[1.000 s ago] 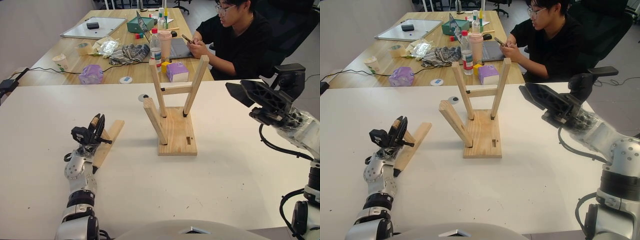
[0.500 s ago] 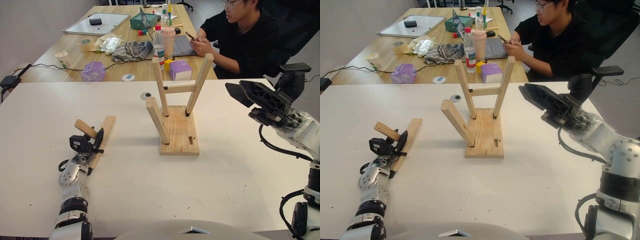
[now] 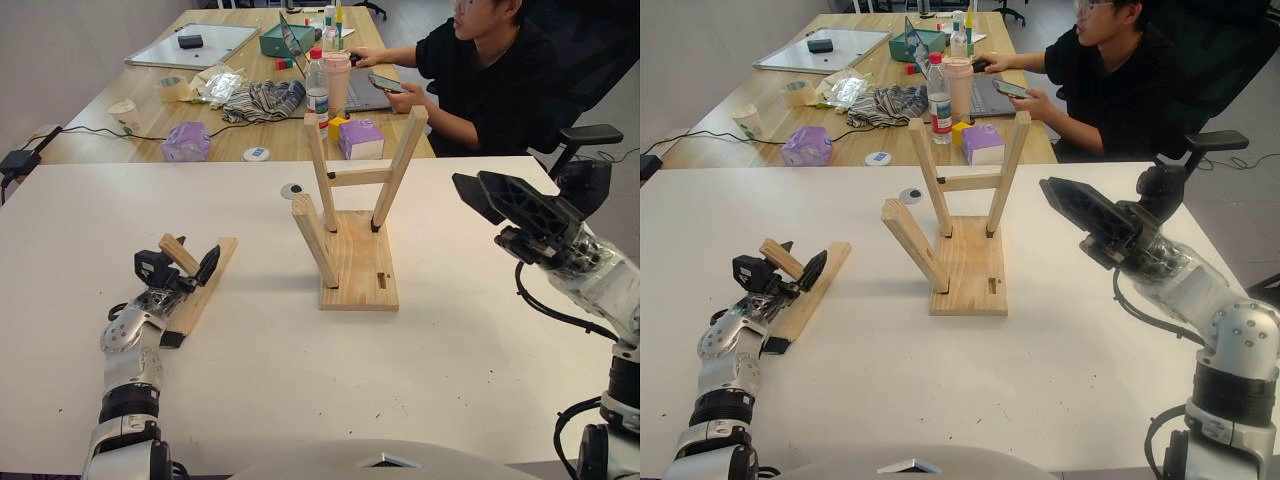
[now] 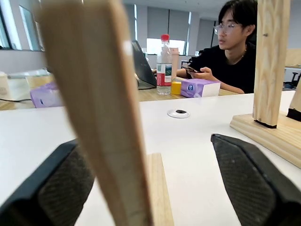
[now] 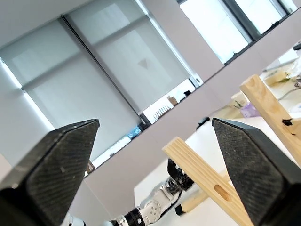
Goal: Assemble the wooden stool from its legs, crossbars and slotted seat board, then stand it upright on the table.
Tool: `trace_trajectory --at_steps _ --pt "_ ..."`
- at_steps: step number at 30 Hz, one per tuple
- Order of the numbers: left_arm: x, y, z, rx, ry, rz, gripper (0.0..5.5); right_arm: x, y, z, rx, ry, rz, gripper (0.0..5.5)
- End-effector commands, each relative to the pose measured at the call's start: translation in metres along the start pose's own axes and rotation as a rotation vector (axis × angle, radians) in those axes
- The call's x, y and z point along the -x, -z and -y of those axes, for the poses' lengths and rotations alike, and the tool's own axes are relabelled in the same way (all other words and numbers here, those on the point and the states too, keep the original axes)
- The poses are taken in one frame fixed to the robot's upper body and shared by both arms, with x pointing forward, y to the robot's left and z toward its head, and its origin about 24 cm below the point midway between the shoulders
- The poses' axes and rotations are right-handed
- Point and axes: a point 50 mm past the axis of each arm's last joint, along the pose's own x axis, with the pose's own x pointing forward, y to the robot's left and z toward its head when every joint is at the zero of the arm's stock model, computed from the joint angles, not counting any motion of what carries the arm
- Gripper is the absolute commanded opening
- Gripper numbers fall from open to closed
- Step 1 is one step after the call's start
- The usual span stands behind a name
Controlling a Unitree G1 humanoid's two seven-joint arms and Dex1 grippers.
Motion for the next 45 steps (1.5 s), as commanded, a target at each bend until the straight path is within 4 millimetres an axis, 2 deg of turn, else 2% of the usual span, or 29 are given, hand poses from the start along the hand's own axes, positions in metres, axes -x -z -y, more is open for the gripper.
trace_trajectory --at_steps 1,6,14,24,30,35,45 --pt "0.012 0.006 0.000 0.031 0.036 -0.096 4.17 0.004 0.005 -0.004 0.015 0.022 0.020 4.43" --pt "0.026 0.015 0.002 0.060 0.026 -0.187 4.17 0.008 0.008 -0.006 0.015 0.042 0.035 4.43" --pt "0.035 0.023 0.003 0.049 0.015 -0.309 4.17 0.015 0.017 -0.010 0.002 0.073 0.058 4.43" --pt "0.027 0.013 -0.003 0.003 0.049 -0.401 4.17 0.021 0.030 -0.017 -0.005 0.115 0.108 4.43" --pt "0.010 -0.001 0.003 -0.057 0.109 -0.559 4.17 0.023 0.035 -0.019 0.001 0.137 0.134 4.43" --pt "-0.001 -0.013 0.006 -0.078 0.088 -0.596 4.17 0.022 0.036 -0.018 0.002 0.141 0.141 4.43" --pt "-0.004 -0.009 0.008 -0.099 0.054 -0.585 2.71 0.021 0.028 -0.016 0.021 0.144 0.145 4.43"
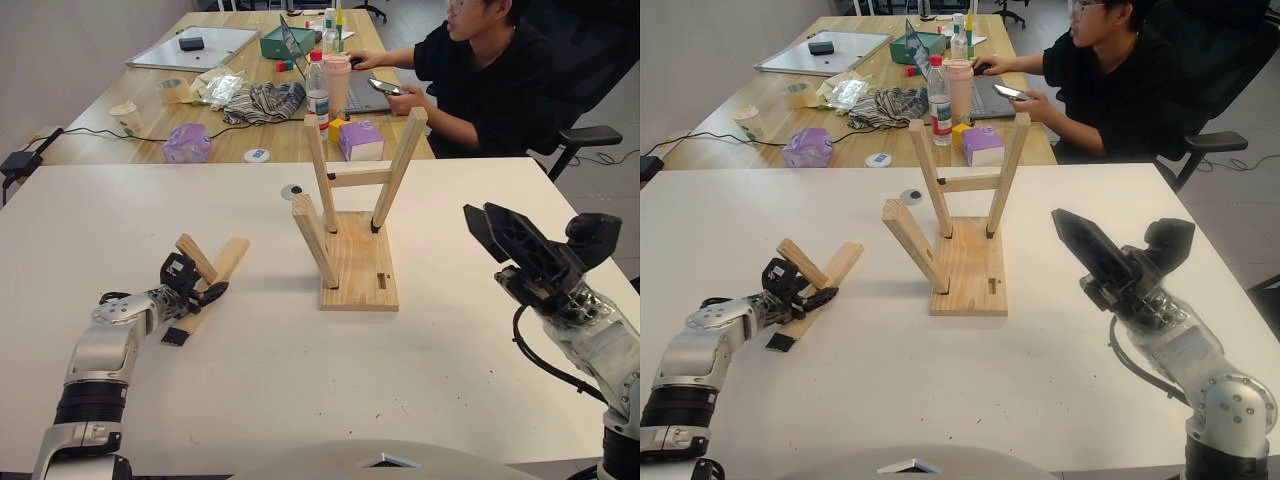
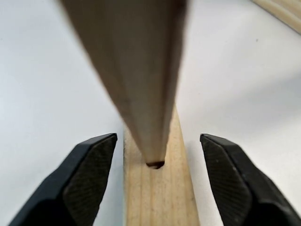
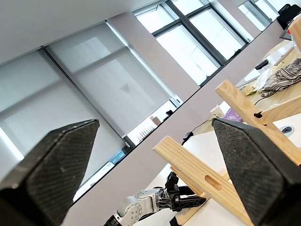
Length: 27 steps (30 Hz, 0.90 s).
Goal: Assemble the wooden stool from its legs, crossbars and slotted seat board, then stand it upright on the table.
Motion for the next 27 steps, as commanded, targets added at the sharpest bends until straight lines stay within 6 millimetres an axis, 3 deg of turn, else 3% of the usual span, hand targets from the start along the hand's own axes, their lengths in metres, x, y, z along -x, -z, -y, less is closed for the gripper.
trace_trajectory --at_steps 1,4,8,9,18,27 --pt "-0.002 0.001 0.003 -0.032 -0.004 0.003 2.49 -0.003 -0.005 0.001 0.021 0.002 -0.001 4.43" --pt "-0.003 -0.002 0.006 -0.029 0.006 0.058 2.05 -0.004 -0.007 0.002 0.022 -0.003 -0.007 4.43" --pt "-0.003 -0.011 0.008 -0.017 0.035 0.150 2.00 -0.005 -0.008 0.003 0.023 -0.005 -0.014 4.43" --pt "-0.002 -0.012 0.008 -0.023 0.040 0.165 2.36 -0.006 -0.008 0.003 0.023 -0.006 -0.015 4.43" --pt "-0.002 -0.028 0.003 -0.027 0.038 0.237 3.54 -0.006 -0.008 0.003 0.028 -0.006 -0.013 4.43" --pt "0.011 -0.005 0.004 -0.025 0.090 0.108 3.54 0.000 -0.005 0.001 0.034 0.020 0.000 4.43"
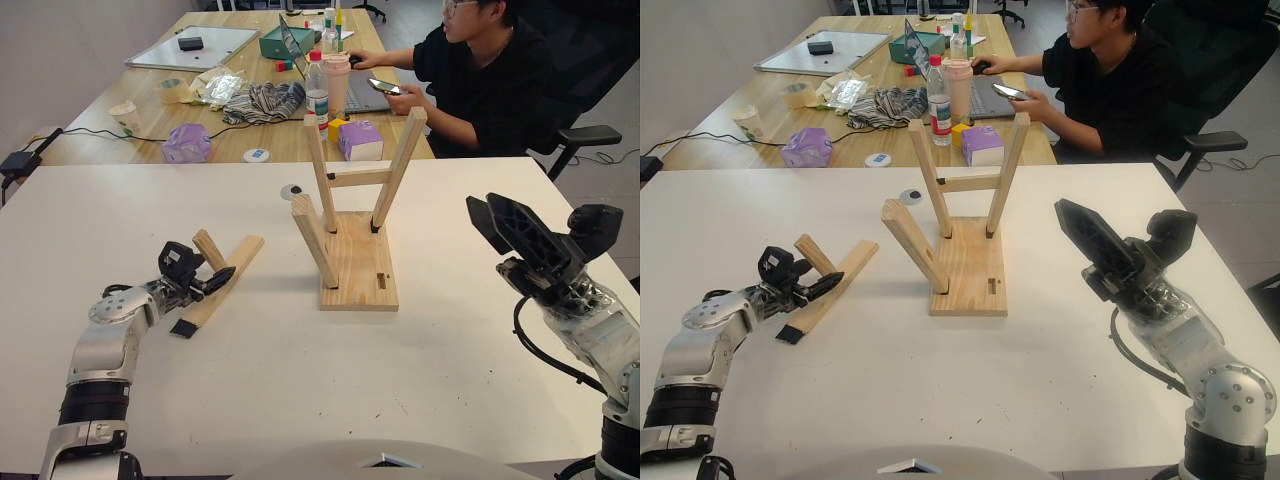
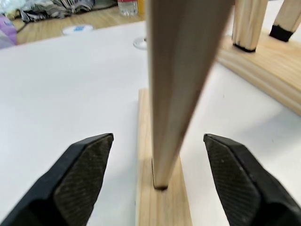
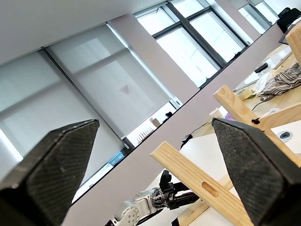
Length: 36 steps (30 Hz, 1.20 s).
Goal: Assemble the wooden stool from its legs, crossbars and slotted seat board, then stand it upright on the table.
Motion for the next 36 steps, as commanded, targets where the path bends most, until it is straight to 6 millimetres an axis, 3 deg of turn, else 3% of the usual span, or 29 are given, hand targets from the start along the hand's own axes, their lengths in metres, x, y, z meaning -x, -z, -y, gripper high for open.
trace_trajectory --at_steps 1,10,20,27,30,32,36 --pt "0.009 0.005 0.000 -0.018 0.011 -0.053 3.54 0.005 0.001 -0.003 0.021 0.026 -0.002 4.43" --pt "0.017 0.021 -0.003 -0.031 -0.018 -0.134 3.54 0.007 0.004 -0.005 0.016 0.038 0.004 4.43" --pt "0.016 0.024 -0.003 -0.094 -0.019 -0.149 2.03 0.007 0.003 -0.005 0.019 0.042 0.002 4.43" --pt "0.014 0.023 -0.001 -0.142 -0.013 -0.121 1.98 0.006 0.002 -0.004 0.022 0.039 0.002 4.43" --pt "0.008 -0.007 -0.009 -0.054 -0.033 0.032 1.98 0.005 -0.002 -0.003 0.031 0.039 0.006 4.43" --pt "0.002 -0.044 -0.015 -0.022 -0.034 0.164 1.98 0.003 -0.011 -0.001 0.036 0.041 0.018 4.43" --pt "0.006 -0.146 -0.014 -0.021 0.048 0.444 1.98 -0.013 -0.046 -0.004 0.149 0.033 0.058 4.43"
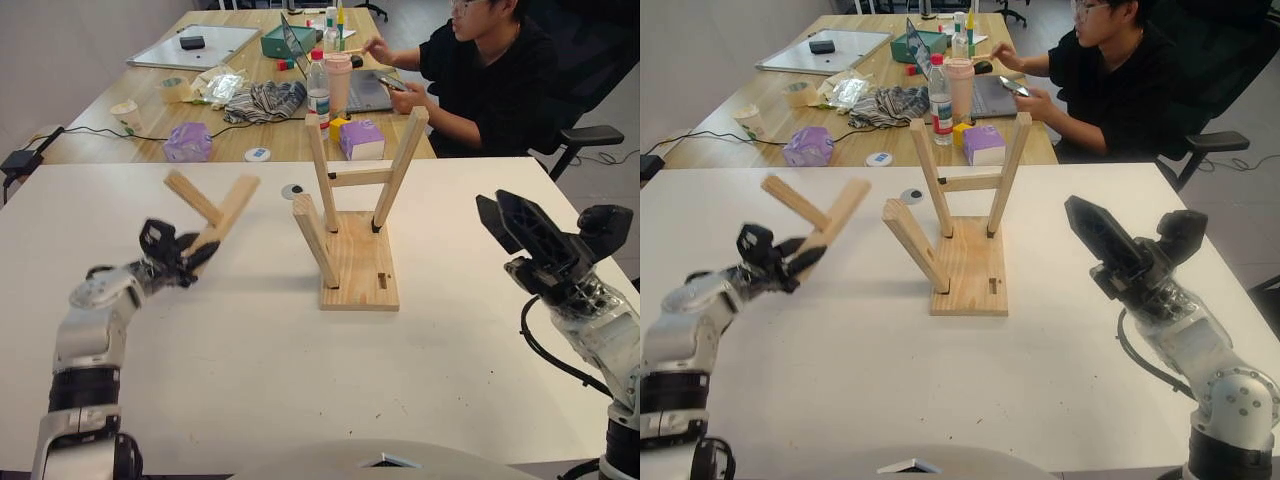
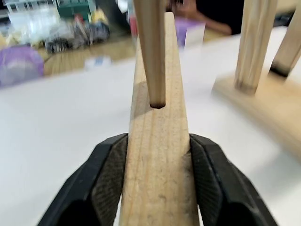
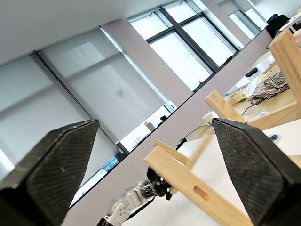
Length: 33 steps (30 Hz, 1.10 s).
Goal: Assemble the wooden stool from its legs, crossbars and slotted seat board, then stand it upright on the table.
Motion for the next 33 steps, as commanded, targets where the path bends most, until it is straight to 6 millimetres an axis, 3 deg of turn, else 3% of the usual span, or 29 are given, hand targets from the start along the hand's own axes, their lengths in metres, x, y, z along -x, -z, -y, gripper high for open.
trace_trajectory --at_steps 1,3,5,10,14,18,27,33 --pt "-0.012 -0.106 0.007 -0.001 0.116 0.275 1.98 -0.022 -0.039 -0.012 0.162 -0.032 0.011 4.43" --pt "-0.013 -0.150 0.022 0.046 0.246 0.365 1.98 -0.042 -0.039 -0.020 0.256 -0.045 -0.086 4.43" --pt "-0.012 -0.181 0.039 0.086 0.363 0.411 1.98 -0.061 -0.032 -0.026 0.308 -0.078 -0.166 4.43" --pt "-0.011 -0.216 0.080 0.155 0.621 0.406 1.98 -0.098 -0.019 -0.047 0.295 -0.247 -0.214 4.43" --pt "-0.014 -0.205 0.114 0.213 0.815 0.318 1.98 -0.119 -0.022 -0.059 0.177 -0.359 -0.180 4.43" --pt "-0.015 -0.192 0.132 0.262 0.916 0.251 1.98 -0.134 -0.021 -0.058 0.082 -0.383 -0.169 4.43" --pt "-0.013 -0.187 0.142 0.334 0.983 0.220 1.98 -0.139 -0.017 -0.062 -0.032 -0.433 -0.152 4.43" --pt "-0.011 -0.184 0.144 0.351 0.991 0.206 1.98 -0.141 -0.003 -0.052 -0.033 -0.391 -0.199 4.43"
